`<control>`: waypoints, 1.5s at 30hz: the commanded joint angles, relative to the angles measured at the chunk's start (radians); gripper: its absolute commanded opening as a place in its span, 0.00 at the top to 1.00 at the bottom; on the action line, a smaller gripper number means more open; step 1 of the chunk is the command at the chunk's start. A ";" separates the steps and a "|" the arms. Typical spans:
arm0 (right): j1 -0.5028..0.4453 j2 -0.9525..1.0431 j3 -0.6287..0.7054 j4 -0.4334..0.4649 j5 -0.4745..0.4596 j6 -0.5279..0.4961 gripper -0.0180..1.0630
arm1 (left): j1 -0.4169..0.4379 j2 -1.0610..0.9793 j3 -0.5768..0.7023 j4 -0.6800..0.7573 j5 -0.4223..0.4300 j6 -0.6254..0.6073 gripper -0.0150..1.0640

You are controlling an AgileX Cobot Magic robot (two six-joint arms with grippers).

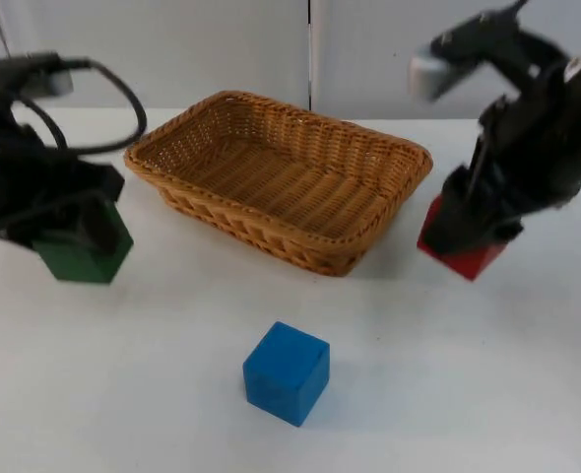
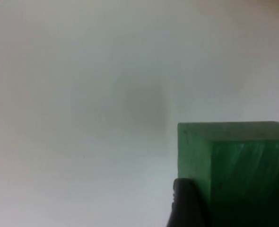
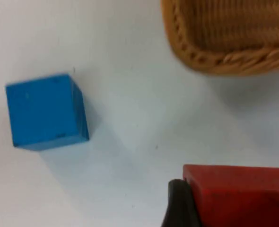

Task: Pick up one cube with each hand and place exactly two cubes into the same basket, leaving the remaining cube outside.

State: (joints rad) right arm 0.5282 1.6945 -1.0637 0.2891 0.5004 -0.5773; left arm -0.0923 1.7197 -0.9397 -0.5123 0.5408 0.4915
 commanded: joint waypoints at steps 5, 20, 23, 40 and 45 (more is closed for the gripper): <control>0.006 -0.138 -0.003 0.001 0.002 0.008 0.99 | -0.007 -0.130 -0.003 0.011 0.028 -0.006 0.99; 0.006 -0.152 -0.003 0.005 -0.019 0.014 0.99 | -0.007 -0.143 -0.003 0.022 -0.020 -0.006 0.99; 0.006 -0.152 -0.003 0.005 -0.024 0.024 0.99 | -0.007 -0.143 -0.003 0.011 -0.030 -0.006 0.99; 0.006 -0.073 -0.003 0.008 -0.171 0.089 0.99 | -0.007 -0.038 -0.122 -0.003 -0.077 0.021 0.99; 0.004 -0.007 -0.076 0.008 -0.171 0.125 0.99 | -0.007 0.033 -0.202 -0.020 -0.072 0.037 0.99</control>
State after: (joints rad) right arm 0.5282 1.6761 -1.1087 0.2891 0.3437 -0.4618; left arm -0.0923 1.7489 -1.1276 -0.5168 0.4728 0.5260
